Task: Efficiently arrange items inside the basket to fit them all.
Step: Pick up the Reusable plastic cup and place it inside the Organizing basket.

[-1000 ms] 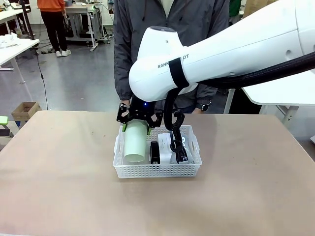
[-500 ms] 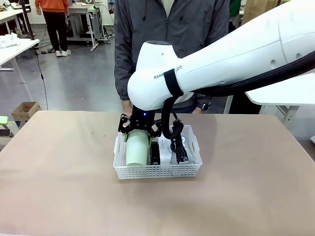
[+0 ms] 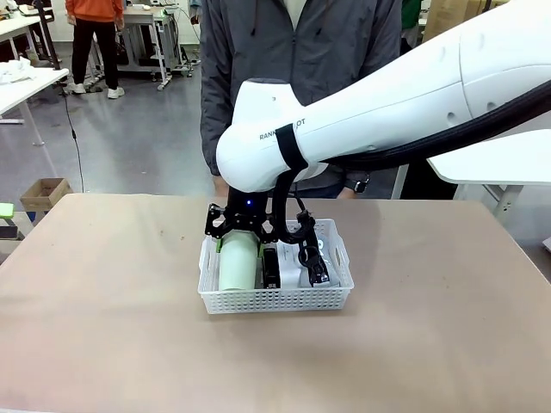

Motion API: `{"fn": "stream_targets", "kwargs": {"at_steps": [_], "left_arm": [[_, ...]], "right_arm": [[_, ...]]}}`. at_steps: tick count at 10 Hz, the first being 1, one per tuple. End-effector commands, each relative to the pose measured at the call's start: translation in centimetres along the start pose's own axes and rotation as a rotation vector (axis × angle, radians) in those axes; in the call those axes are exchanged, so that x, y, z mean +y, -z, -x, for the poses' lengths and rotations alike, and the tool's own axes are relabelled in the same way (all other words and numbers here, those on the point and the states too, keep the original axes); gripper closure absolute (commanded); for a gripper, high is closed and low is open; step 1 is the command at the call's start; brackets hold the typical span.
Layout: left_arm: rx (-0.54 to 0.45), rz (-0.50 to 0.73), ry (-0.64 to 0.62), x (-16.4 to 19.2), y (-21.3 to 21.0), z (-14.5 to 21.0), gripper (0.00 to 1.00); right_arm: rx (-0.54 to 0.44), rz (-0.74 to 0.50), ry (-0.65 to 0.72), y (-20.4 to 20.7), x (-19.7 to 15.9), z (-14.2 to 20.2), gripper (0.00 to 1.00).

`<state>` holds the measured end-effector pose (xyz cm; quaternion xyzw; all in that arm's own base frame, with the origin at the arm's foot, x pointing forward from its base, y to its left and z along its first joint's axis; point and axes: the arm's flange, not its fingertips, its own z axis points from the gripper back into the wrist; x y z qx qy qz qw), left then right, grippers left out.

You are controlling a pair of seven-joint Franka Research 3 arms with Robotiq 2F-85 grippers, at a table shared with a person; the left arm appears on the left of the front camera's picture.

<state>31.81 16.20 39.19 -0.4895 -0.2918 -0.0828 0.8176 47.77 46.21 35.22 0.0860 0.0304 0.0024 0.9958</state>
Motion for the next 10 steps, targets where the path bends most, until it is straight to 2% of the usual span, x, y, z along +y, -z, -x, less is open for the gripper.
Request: {"fn": "stream_targets", "kwargs": {"at_steps": [1,4,5,10], "left_arm": [[0.0,0.01,-0.012,-0.28,-0.21,-0.02,0.0],[0.0,0.01,-0.012,-0.28,-0.21,-0.02,0.0],[0.0,0.01,-0.012,-0.28,-0.21,-0.02,0.0],[0.0,0.01,-0.012,-0.28,-0.21,-0.02,0.0]], "right_arm": [[0.008,0.018,0.027,-0.11,0.81,-0.39,0.09],[0.024,0.026,0.025,-0.26,0.8,-0.53,0.09],[0.034,0.03,0.025,-0.33,0.78,-0.56,0.0],[0.032,0.005,0.014,-1.03,0.39,-0.53,0.0]]}}
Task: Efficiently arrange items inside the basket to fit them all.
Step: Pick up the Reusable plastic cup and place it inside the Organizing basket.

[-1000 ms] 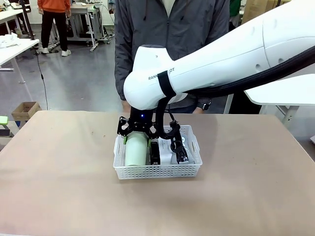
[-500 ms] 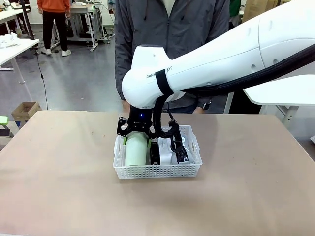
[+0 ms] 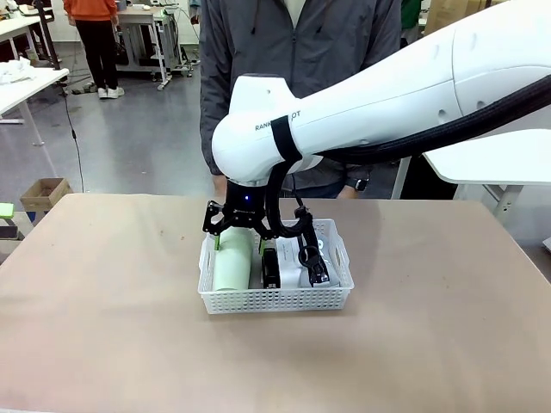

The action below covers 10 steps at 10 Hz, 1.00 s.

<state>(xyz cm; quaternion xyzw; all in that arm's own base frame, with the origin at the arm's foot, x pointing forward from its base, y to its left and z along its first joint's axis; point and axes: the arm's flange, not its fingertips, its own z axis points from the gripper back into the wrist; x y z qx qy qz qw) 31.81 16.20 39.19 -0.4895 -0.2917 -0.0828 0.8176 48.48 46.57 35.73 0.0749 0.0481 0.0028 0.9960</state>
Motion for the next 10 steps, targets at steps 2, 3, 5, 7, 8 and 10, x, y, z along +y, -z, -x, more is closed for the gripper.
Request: {"fn": "stream_targets", "kwargs": {"at_steps": [2,3,5,7,8,10], "left_arm": [[0.0,0.01,-0.012,-0.3,-0.2,0.0,0.0],[0.0,0.01,-0.012,-0.3,-0.2,0.0,0.0],[0.0,0.01,-0.012,-0.3,-0.2,0.0,0.0],[0.0,0.01,-0.012,-0.3,-0.2,0.0,0.0],[0.0,0.01,-0.012,-0.3,-0.2,0.0,0.0],[0.0,0.01,-0.012,-0.3,-0.2,0.0,0.0]], "right_arm": [[-0.028,-0.064,0.003,-3.0,-2.2,1.4,0.0],[-0.001,-0.126,-0.049,-5.0,-4.4,2.6,0.0],[0.016,-0.288,-0.121,-8.7,-10.9,5.5,0.0],[0.019,-0.598,-0.309,-10.9,-18.2,7.7,0.0],[0.03,-0.822,-0.53,-11.6,-22.7,8.8,0.0],[-0.099,-1.059,-0.475,-11.7,-30.0,10.8,0.0]]}}
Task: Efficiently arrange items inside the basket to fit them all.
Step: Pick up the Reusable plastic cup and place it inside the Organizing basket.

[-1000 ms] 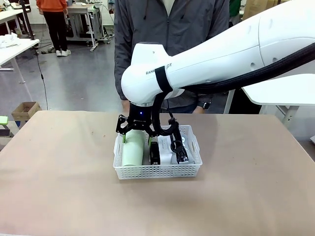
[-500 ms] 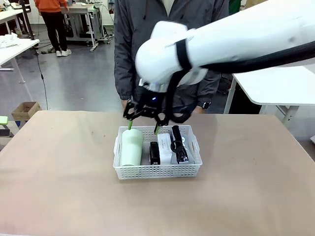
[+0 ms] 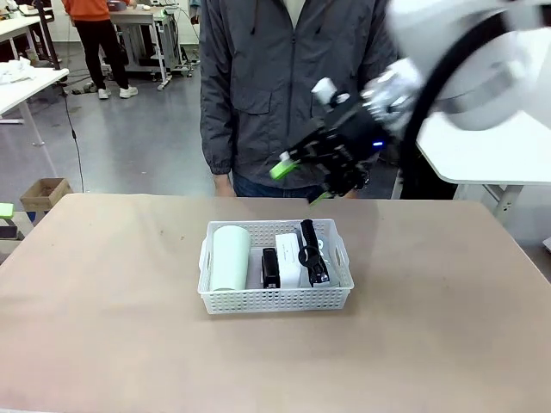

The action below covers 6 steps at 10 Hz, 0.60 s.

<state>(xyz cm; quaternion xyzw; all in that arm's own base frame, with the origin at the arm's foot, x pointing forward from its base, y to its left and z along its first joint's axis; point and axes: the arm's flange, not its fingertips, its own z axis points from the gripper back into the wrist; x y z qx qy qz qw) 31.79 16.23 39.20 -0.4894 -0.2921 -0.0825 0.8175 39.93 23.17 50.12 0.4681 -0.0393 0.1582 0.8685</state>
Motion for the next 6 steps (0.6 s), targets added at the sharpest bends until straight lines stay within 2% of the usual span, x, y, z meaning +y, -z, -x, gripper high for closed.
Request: {"fn": "stream_targets", "kwargs": {"at_steps": [1,3,4,5,6], "left_arm": [[0.001,0.01,-0.012,-0.3,-0.2,0.0,0.0],[0.001,0.01,-0.012,-0.3,-0.2,0.0,0.0],[0.001,0.01,-0.012,-0.3,-0.2,0.0,0.0],[0.001,0.01,-0.012,-0.3,-0.2,0.0,0.0],[0.001,0.01,-0.012,-0.3,-0.2,0.0,0.0]], "right_arm": [[-0.034,-0.322,-0.081,-4.9,-10.4,6.1,0.0],[-0.16,-0.415,-0.029,-8.2,-13.6,9.2,0.0],[-0.173,-0.469,-0.089,-9.5,-15.1,10.9,0.0],[-0.211,-0.507,-0.073,-10.4,-16.6,12.6,0.0],[-0.295,-0.566,0.01,-11.1,-18.6,14.5,0.0]]}}
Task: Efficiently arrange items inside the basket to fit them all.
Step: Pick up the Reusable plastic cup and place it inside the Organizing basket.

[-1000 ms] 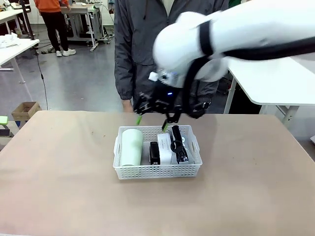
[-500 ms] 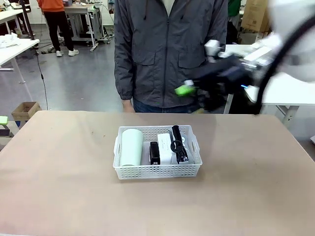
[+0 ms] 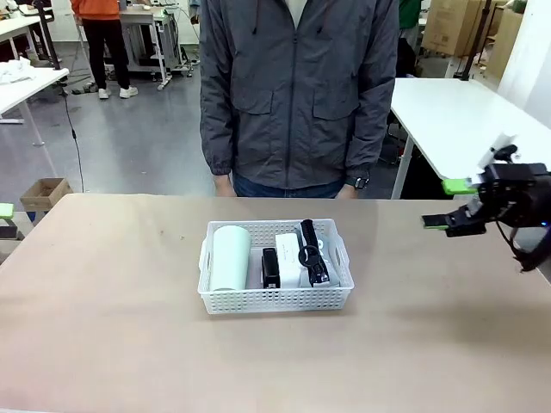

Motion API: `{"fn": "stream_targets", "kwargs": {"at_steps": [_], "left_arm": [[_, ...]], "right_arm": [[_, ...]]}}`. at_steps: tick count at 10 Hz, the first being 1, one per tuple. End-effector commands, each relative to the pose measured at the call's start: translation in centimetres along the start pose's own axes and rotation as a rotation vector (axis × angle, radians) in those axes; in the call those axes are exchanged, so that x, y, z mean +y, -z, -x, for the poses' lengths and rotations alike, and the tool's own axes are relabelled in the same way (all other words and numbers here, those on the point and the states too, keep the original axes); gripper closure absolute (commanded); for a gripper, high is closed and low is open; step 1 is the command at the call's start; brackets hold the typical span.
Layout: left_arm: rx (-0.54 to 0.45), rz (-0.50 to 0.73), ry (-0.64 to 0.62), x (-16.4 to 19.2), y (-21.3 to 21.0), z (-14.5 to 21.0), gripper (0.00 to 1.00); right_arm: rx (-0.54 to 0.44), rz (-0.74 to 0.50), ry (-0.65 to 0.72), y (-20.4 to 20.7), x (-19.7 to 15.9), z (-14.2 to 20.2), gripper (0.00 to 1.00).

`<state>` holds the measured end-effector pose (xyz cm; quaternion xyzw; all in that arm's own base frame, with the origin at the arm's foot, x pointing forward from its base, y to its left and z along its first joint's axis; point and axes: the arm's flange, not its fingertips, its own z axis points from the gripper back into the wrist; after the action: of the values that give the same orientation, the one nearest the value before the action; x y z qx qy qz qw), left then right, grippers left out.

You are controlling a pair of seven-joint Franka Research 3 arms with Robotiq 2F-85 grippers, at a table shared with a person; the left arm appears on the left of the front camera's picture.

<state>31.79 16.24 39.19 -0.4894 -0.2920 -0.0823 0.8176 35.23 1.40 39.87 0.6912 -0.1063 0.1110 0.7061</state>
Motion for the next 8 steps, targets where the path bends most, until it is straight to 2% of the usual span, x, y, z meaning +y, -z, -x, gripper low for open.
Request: {"fn": "stream_targets", "kwargs": {"at_steps": [1,2,3,5,6,7,8], "left_arm": [[0.001,0.01,-0.012,-0.3,-0.2,0.0,0.0],[0.001,0.01,-0.012,-0.3,-0.2,0.0,0.0],[0.001,0.01,-0.012,-0.3,-0.2,0.0,0.0],[0.001,0.01,-0.012,-0.3,-0.2,0.0,0.0],[0.001,0.01,-0.012,-0.3,-0.2,0.0,0.0],[0.001,0.01,-0.012,-0.3,-0.2,0.0,0.0],[0.001,0.01,-0.012,-0.3,-0.2,0.0,0.0]], "right_arm": [[-0.146,-0.056,0.108,-1.3,-1.7,4.1,0.0],[-0.236,-0.042,0.204,-2.0,-2.1,5.5,0.0],[-0.372,-0.009,0.234,-2.5,-1.9,7.6,0.0],[-0.749,-0.007,0.399,-2.8,-0.9,11.2,0.0],[-0.872,0.019,0.524,-2.3,-0.7,10.5,0.0],[-0.502,0.028,0.313,-10.7,-5.5,-0.5,0.0],[-0.502,0.028,0.313,-10.7,-5.5,-0.5,0.0]]}}
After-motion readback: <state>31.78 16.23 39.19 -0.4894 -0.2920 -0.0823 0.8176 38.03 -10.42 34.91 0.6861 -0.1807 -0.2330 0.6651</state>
